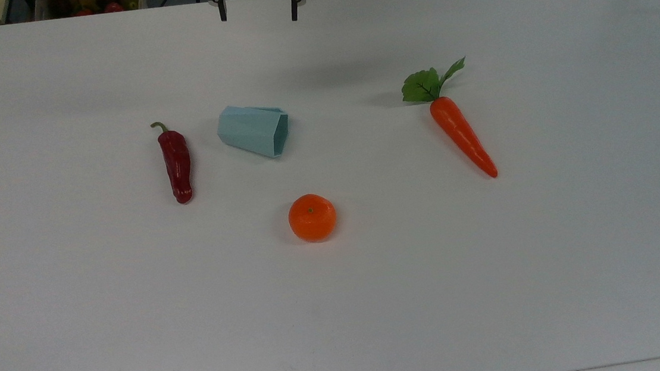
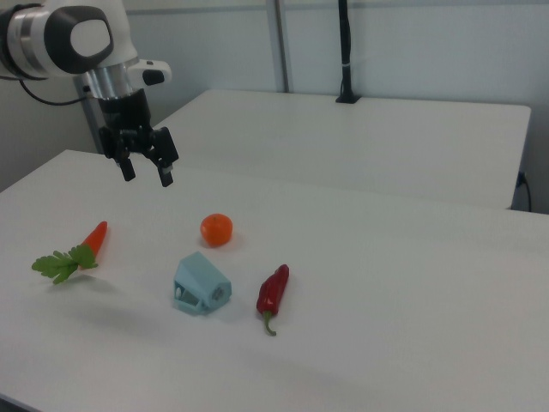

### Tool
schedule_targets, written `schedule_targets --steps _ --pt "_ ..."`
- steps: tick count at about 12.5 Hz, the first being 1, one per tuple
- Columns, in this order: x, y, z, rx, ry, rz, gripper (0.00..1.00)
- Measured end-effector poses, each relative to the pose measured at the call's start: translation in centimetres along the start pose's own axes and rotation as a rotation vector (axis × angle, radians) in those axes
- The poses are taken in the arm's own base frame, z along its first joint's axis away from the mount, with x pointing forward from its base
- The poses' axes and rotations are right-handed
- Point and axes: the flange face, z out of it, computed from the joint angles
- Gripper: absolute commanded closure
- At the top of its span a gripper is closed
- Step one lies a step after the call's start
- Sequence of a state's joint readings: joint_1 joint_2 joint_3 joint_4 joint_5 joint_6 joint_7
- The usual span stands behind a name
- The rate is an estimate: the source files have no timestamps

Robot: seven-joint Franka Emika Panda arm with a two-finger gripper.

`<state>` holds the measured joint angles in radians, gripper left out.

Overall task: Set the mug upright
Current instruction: 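Move the gripper down to the light-blue mug lying on its side, then grasp the mug's rim with the gripper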

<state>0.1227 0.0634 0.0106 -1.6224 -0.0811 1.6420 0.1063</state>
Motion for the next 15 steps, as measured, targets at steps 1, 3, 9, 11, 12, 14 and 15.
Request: schedule_targets --steps 1,3,9,11,12,14,15 --pt "0.2 -0.3 0.8 -0.002 -0.016 -0.004 0.00" --pt "1.3 -0.9 3.3 -0.043 -0.047 -0.023 0.00" --pt "5.0 -8.1 13.5 -0.345 -0.098 0.002 0.00" --pt "5.5 -10.1 16.7 -0.439 -0.095 0.036 0.00" --pt "5.8 -11.0 18.7 -0.489 -0.091 0.060 0.01" --pt "6.4 -11.8 22.8 -0.574 -0.116 0.078 0.08" --pt "6.4 -11.4 24.4 -0.628 -0.151 0.075 0.08"
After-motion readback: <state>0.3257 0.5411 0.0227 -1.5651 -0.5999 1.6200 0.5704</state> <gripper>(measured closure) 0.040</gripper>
